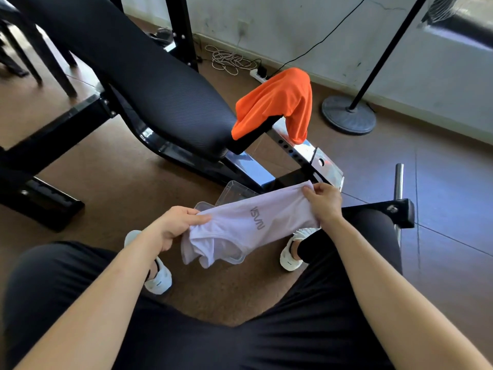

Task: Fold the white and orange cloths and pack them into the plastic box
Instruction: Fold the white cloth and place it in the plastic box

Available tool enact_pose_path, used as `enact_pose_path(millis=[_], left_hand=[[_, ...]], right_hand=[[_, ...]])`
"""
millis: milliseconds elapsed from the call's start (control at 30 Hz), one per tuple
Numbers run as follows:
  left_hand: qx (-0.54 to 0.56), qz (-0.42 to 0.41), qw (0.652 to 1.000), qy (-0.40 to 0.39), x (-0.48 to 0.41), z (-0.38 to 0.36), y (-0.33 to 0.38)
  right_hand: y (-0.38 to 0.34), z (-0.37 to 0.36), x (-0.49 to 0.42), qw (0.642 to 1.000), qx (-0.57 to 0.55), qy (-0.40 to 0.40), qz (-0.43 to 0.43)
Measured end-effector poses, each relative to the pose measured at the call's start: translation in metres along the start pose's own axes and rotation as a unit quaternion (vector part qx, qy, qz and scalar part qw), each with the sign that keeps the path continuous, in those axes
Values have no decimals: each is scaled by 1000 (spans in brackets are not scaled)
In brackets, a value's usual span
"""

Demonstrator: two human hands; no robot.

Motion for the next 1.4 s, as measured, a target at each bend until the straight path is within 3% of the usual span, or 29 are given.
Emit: enact_pose_path(millis=[400, 767, 900, 967, 1033, 1100, 1167, 1267, 1333, 1400], left_hand=[[100, 0, 994, 48, -3, -26, 2], [156, -23, 987, 25, -3, -44, 2], [69, -72, 992, 77, -3, -34, 7], [17, -88, 989, 114, -2, -27, 9], [-28, -130, 983, 124, 2, -23, 19], [-93, -195, 969, 117, 10, -21, 35], [-187, -241, 948, 89, 18, -26, 43], [-298, -267, 915, 49, 24, -29, 42], [-296, -297, 908, 7, 29, -32, 43], [-279, -317, 906, -20, 32, -34, 45]], right_hand=[[-49, -42, 70, 988, -18, -60, 139], [-73, -107, 144, 919, 21, -205, 337], [-78, -121, 160, 875, 63, -258, 405], [-77, -123, 161, 871, 52, -287, 396], [-73, -116, 148, 900, 3, -276, 337], [-66, -101, 124, 936, -31, -215, 278], [-67, -90, 108, 941, -18, -196, 277], [-74, -88, 104, 907, 71, -252, 329], [-74, -94, 108, 873, 155, -287, 363], [-67, -105, 114, 854, 170, -338, 359]])
Point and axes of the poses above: each hand's wrist, its own x-axis away from the middle knuckle, its own z-axis out of the back of the hand, y = z × x, the point moved 9 cm from there along -x, towards the middle knuckle, and after that the axes turned 1 degree about z, right-handed, at the moved point
